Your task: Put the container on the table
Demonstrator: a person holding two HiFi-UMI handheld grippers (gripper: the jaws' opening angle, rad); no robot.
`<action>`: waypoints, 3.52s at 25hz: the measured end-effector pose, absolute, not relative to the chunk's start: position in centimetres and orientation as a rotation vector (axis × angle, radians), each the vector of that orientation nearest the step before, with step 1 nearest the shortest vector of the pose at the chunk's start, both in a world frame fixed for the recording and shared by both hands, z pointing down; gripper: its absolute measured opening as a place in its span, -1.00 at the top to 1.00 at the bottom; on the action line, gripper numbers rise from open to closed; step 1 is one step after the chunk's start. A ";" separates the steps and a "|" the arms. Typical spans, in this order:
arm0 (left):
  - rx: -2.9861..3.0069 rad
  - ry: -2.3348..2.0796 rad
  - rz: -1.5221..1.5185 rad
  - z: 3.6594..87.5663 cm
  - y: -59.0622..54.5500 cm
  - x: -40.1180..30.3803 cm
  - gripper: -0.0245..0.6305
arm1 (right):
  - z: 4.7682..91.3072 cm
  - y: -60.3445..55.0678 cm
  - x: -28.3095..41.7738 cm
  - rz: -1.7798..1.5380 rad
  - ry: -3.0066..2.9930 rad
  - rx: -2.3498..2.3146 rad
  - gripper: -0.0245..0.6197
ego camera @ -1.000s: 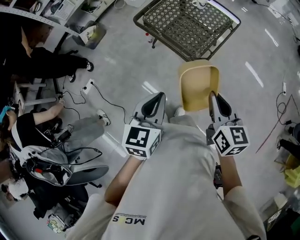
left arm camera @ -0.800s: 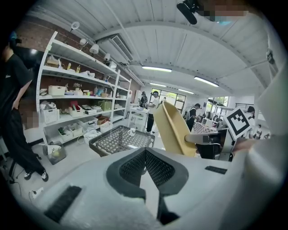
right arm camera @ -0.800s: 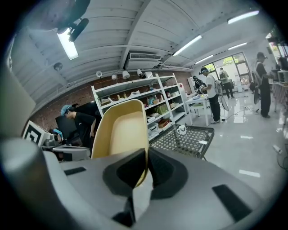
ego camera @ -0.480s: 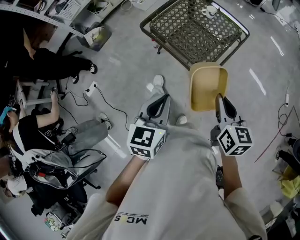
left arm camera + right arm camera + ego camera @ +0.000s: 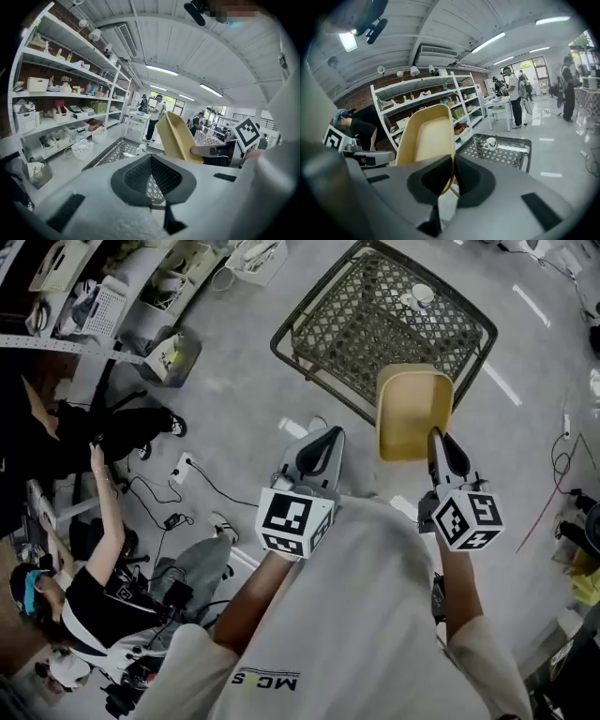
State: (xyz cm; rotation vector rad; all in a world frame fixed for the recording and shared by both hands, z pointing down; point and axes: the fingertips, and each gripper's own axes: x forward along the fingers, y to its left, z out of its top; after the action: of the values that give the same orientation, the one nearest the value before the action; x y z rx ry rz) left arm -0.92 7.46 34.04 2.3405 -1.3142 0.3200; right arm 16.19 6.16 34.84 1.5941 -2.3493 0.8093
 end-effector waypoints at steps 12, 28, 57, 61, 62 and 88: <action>2.374 -1.222 0.318 33.5 -5.5 -6.7 0.85 | 34.2 -5.7 11.6 0.821 -2.252 1.670 0.84; 2.365 -1.222 0.369 33.9 -8.9 -6.1 0.85 | 35.7 -9.5 12.1 0.875 -2.248 1.637 0.84; 2.258 -1.227 0.472 40.4 -12.3 -4.1 0.85 | 51.5 -14.8 13.5 1.011 -1.994 1.586 0.83; 2.231 -1.228 0.497 41.9 -12.3 -4.2 0.85 | 54.0 -15.2 13.6 1.035 -1.968 1.570 0.83; 2.224 -1.230 0.499 42.1 -12.3 -4.2 0.85 | 54.6 -15.3 13.6 1.035 -1.962 1.563 0.83; 2.157 -1.252 0.560 47.1 -9.9 -2.6 0.85 | 68.4 -14.7 14.2 1.157 -1.776 1.439 0.83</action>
State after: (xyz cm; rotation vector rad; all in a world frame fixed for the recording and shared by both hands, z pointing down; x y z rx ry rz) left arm -2.57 -9.94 47.11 2.1565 -1.2520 0.5596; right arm 14.23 -14.68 68.44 1.4392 -1.7760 1.1571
